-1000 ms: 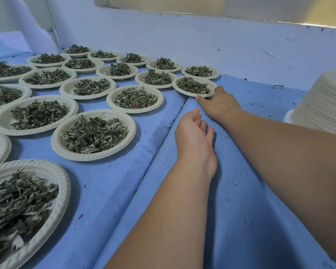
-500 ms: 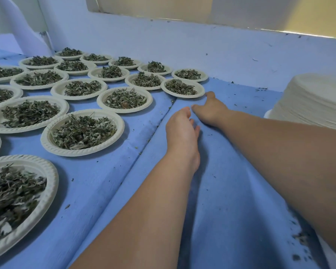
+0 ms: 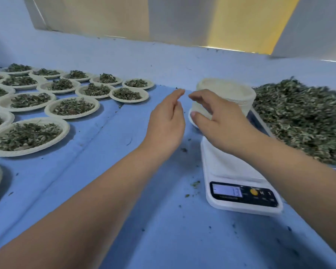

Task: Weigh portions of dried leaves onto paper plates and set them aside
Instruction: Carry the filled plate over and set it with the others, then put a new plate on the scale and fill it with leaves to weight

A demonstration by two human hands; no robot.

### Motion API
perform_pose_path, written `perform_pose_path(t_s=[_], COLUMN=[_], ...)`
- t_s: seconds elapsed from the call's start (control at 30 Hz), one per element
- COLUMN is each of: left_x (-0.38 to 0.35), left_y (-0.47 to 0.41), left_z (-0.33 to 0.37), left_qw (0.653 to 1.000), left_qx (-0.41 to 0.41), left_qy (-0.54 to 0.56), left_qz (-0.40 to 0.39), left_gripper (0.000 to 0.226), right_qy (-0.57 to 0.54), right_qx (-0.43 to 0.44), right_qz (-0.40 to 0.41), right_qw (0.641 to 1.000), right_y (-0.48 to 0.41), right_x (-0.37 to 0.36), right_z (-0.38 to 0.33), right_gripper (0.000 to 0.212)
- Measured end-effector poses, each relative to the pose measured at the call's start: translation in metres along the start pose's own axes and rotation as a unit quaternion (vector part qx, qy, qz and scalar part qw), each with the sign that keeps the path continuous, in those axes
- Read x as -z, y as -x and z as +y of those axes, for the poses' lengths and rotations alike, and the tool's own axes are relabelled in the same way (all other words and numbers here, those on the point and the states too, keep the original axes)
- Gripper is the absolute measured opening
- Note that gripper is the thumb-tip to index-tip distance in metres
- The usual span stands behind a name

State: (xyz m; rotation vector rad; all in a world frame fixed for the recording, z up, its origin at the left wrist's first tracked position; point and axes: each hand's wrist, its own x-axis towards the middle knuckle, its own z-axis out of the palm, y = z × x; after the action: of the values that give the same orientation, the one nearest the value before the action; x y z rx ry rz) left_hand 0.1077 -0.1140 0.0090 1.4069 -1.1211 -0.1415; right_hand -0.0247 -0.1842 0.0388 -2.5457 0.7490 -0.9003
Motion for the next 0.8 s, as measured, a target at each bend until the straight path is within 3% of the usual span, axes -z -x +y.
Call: perform_pose_path(t_s=[0.13,0.23,0.33,0.43,0.5,0.6,0.8], left_x=[-0.035,-0.061,-0.080,-0.091,-0.095,-0.097,-0.103], left_y=[0.000,-0.022,-0.047,-0.061,-0.063,-0.065,-0.075], left_z=[0.035,0.058,0.072,0.074,0.072,0.070,0.066], left_qw=[0.984,0.932,0.861,0.780,0.745,0.719,0.697], left_qx=[-0.115,-0.177,-0.190,-0.176,-0.204,-0.252,-0.233], left_qy=[-0.107,-0.268,-0.429,-0.555,-0.589,-0.603,-0.634], left_qz=[-0.088,-0.166,-0.196,-0.230,-0.240,-0.237,-0.240], left_gripper=[0.048,0.053,0.051,0.046,0.035,0.023,0.022], right_qy=[0.035,0.103,0.210,0.325,0.301,0.289,0.271], right_qx=[-0.021,-0.080,-0.165,-0.229,-0.233,-0.227,-0.206], right_qz=[0.099,0.139,0.094,-0.019,-0.008,0.010,0.006], right_qw=[0.994,0.982,0.959,0.917,0.925,0.930,0.940], right_y=[0.053,0.082,0.106,0.121,0.122,0.120,0.122], right_x=[0.051,0.081,0.097,0.100,0.099,0.097,0.094], right_z=[0.042,0.085,0.125,0.145,0.149,0.146,0.144], right_gripper=[0.034,0.028,0.029,0.054,0.057,0.050,0.049])
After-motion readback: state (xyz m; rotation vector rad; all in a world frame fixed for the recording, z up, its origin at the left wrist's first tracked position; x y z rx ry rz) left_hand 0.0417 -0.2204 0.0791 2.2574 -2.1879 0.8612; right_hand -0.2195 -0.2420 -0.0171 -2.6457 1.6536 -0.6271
